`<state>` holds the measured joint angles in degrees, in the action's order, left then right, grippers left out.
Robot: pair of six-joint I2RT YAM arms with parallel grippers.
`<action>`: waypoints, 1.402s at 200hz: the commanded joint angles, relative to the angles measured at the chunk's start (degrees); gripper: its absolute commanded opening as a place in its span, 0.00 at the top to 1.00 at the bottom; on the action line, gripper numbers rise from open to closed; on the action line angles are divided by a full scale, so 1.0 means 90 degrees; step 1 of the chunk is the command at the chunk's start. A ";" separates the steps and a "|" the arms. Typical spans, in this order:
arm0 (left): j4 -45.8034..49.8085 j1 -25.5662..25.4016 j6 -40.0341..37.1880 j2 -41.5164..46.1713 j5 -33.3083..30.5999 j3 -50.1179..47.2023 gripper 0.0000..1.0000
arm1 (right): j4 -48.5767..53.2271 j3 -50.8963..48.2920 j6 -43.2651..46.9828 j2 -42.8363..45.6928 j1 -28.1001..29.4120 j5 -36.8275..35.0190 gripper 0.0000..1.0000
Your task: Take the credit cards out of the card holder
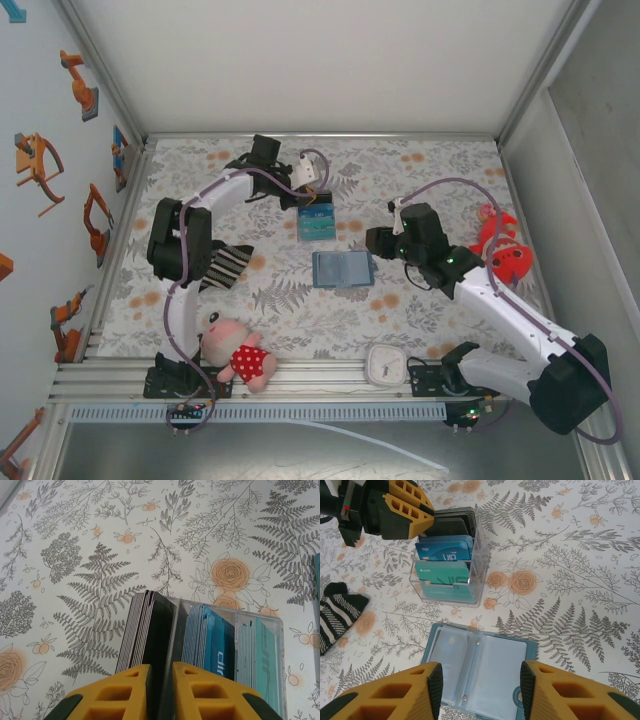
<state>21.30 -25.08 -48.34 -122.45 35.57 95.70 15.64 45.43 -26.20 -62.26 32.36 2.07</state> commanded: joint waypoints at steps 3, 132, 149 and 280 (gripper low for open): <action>0.0050 0.0035 -0.0103 -0.0056 0.0046 0.0187 0.80 | -0.0067 0.0128 -0.0088 -0.0077 0.0063 0.0020 0.55; -0.2494 0.0041 0.2718 0.2884 -0.0718 -0.2541 0.03 | 0.0690 0.0846 -0.0272 -0.1729 0.1488 -0.0960 0.57; -0.3445 0.0043 0.3436 0.3625 -0.1205 -0.3562 0.03 | 0.0721 0.1028 -0.0317 -0.2213 0.1719 -0.0944 0.57; -0.4165 0.0044 0.6668 0.7475 -0.3932 -0.7263 0.03 | 0.1041 0.2330 0.0024 -0.4611 0.2196 -0.1184 0.44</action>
<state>-17.43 -25.02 7.86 -58.61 3.40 31.33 23.70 65.12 -26.33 -102.04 51.90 -6.68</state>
